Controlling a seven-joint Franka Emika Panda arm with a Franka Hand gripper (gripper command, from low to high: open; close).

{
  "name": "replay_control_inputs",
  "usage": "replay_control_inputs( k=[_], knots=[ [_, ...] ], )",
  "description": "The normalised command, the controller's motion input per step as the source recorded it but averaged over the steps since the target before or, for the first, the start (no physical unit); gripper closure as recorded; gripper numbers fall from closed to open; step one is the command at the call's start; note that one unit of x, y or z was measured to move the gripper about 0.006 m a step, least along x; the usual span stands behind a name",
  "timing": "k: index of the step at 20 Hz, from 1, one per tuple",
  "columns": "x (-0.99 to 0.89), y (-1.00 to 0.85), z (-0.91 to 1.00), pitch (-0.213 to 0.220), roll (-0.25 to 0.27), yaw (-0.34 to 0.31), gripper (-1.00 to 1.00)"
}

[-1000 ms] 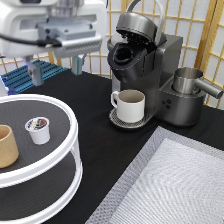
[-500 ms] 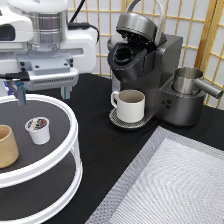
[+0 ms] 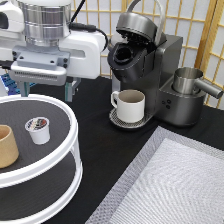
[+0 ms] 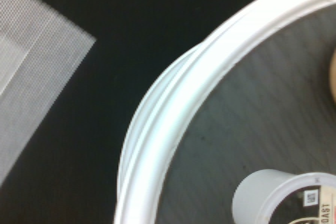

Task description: Make coffee

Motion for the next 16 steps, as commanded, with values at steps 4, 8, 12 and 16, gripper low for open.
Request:
replay_control_inputs(
  k=[4, 8, 12, 16],
  knots=[
    [-0.32, 0.0, -0.26, -0.054, -0.199, -0.205, -1.0],
    [-0.41, 0.01, -0.15, -0.128, -0.185, -0.136, -1.0],
    [-0.54, -0.03, -0.3, -0.307, -0.053, -0.061, -1.0],
    [-0.74, 0.0, -0.43, -0.299, 0.0, 0.0, -1.0]
  ],
)
